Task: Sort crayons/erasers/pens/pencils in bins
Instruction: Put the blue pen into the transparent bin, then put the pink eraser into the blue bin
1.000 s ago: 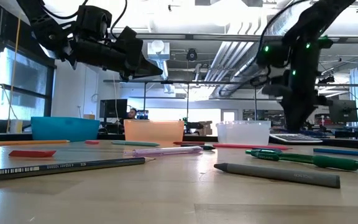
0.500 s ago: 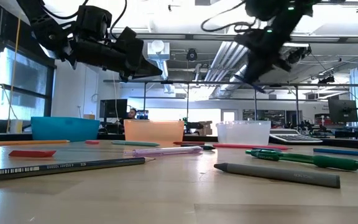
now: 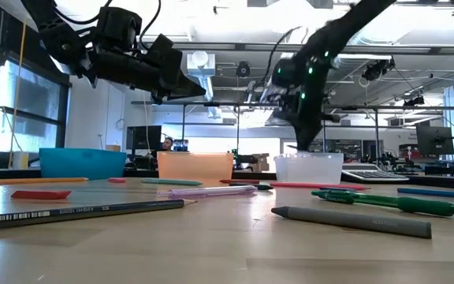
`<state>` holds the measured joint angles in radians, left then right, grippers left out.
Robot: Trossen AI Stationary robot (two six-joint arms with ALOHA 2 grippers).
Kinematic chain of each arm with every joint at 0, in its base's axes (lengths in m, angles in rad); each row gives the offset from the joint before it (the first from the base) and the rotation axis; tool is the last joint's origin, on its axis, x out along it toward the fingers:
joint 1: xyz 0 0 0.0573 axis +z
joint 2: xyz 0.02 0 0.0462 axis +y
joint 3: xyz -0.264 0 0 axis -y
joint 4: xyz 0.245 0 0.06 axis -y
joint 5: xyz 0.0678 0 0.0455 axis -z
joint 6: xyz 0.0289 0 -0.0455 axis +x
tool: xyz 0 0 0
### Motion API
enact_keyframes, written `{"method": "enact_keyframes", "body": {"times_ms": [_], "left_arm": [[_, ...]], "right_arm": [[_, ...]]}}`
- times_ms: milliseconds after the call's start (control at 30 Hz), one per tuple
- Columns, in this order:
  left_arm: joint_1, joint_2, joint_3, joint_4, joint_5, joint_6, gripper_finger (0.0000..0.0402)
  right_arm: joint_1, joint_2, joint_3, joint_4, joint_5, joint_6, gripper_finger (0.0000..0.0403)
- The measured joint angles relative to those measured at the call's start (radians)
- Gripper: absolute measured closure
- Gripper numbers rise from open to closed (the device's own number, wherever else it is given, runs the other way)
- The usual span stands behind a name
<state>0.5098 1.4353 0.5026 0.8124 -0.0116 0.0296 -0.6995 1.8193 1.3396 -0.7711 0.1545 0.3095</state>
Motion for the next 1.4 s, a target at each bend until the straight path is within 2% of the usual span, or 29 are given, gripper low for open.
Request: {"method": "enact_keyframes", "body": {"times_ms": [267, 567, 933, 1067, 1200, 1400], "left_arm": [[0.000, 0.000, 0.000, 0.000, 0.000, 0.000, 0.0394], [0.000, 0.000, 0.000, 0.000, 0.000, 0.000, 0.0394], [0.000, 0.000, 0.000, 0.000, 0.000, 0.000, 0.0394], [0.000, 0.000, 0.000, 0.000, 0.000, 0.008, 0.0394], [0.000, 0.000, 0.000, 0.000, 0.000, 0.008, 0.0394], [0.000, 0.000, 0.000, 0.000, 0.000, 0.008, 0.0394]], "right_arm": [[-0.009, 0.101, 0.000, 0.000, -0.022, -0.004, 0.0393], [-0.013, 0.118, 0.001, 0.018, 0.002, -0.004, 0.0391], [-0.023, 0.118, 0.001, 0.028, 0.005, 0.003, 0.0316], [-0.023, 0.117, 0.001, 0.028, 0.005, -0.013, 0.0306], [-0.011, 0.078, 0.001, 0.024, 0.005, -0.064, 0.0314], [0.048, -0.098, 0.001, 0.016, 0.005, -0.152, 0.0364]]}}
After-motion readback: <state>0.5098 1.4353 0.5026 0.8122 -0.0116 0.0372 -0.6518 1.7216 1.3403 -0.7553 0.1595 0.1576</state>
